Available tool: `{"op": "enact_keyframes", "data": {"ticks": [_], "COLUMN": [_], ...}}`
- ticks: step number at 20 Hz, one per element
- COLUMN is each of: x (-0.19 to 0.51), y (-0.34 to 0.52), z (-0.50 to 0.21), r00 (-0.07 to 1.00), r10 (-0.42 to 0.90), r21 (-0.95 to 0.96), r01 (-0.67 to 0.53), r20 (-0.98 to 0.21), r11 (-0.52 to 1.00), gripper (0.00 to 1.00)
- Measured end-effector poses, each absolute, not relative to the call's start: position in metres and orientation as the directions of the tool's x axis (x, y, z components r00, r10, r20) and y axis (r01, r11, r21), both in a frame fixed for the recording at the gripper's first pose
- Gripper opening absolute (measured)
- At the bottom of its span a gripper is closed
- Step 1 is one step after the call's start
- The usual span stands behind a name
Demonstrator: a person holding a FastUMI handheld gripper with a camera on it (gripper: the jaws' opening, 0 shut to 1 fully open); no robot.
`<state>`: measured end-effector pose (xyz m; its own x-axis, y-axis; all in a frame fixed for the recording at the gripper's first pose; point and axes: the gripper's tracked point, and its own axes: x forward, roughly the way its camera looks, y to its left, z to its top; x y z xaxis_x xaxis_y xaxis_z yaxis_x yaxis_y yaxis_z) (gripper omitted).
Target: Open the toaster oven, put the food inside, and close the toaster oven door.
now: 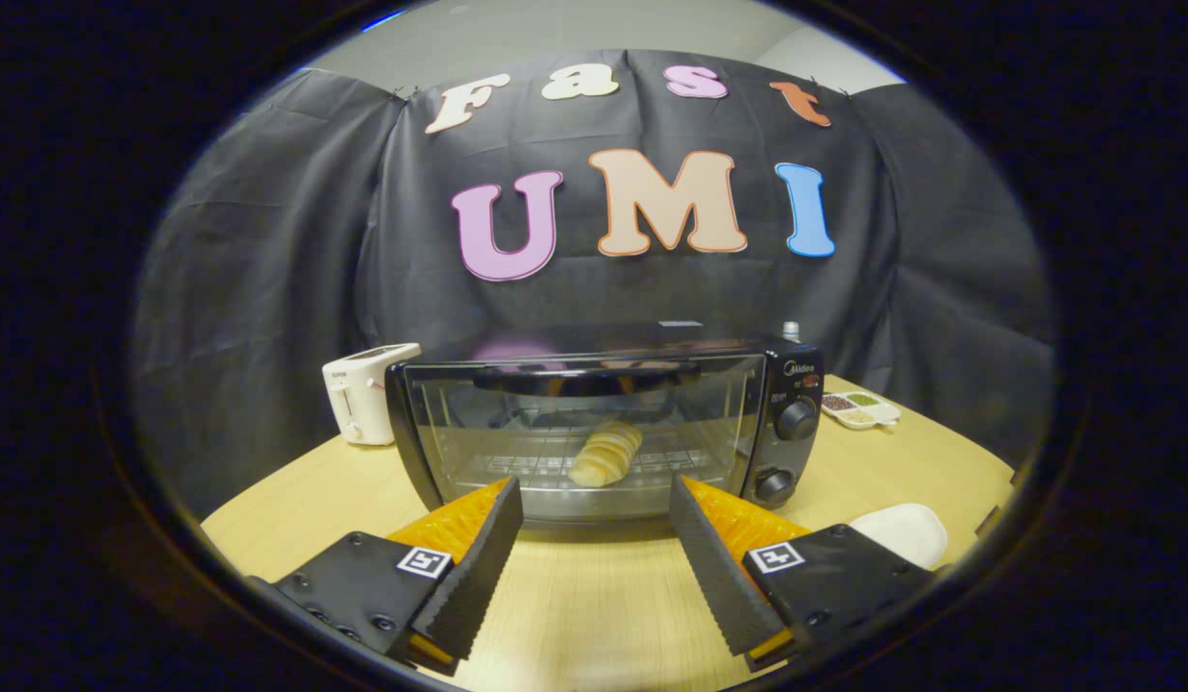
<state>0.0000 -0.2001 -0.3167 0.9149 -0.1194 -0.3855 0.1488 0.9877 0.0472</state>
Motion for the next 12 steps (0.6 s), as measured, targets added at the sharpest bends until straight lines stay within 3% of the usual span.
{"op": "enact_keyframes", "data": {"ticks": [12], "x": [-0.005], "y": [-0.188], "z": [-0.231], "r00": [0.947], "r10": [-0.116], "r21": [0.027], "r01": [0.129], "r20": [-0.299], "r11": [0.991], "gripper": [0.98]}}
